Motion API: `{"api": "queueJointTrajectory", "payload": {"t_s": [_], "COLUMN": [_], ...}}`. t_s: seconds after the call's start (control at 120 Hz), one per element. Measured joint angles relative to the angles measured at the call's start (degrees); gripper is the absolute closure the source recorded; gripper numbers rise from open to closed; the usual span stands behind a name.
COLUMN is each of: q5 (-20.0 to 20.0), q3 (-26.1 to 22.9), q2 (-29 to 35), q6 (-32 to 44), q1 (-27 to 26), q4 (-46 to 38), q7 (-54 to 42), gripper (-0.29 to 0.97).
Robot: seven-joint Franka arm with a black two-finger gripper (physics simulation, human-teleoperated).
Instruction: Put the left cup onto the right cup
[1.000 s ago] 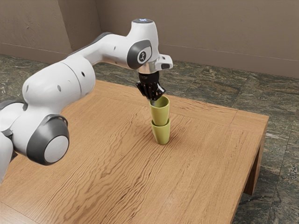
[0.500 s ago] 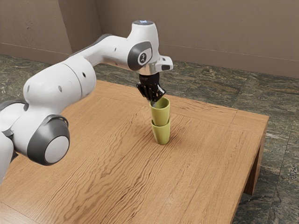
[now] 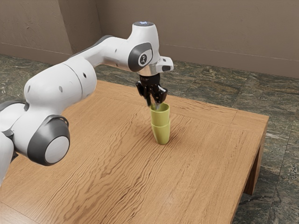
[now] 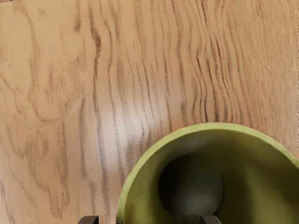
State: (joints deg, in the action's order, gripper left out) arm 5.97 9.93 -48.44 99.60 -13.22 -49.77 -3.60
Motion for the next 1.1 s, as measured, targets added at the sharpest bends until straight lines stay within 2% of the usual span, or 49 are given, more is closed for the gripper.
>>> {"api": "queueJointTrajectory", "payload": {"t_s": [0.158,0.358,0.633,1.1], "q5": [0.2,0.9,1.7,1.8], "q3": [0.1,0.4,0.5,0.5], "q2": [0.1,1.1,4.5,12.8], "q6": [0.2,0.3,0.2,-0.4], "q1": [-0.1,-0.2,-0.4,-0.8], "q4": [0.0,-0.8,-3.5,-11.0], "q7": [0.0,0.0,0.0,0.0], "gripper": [0.2,0.08,0.02,0.0]}}
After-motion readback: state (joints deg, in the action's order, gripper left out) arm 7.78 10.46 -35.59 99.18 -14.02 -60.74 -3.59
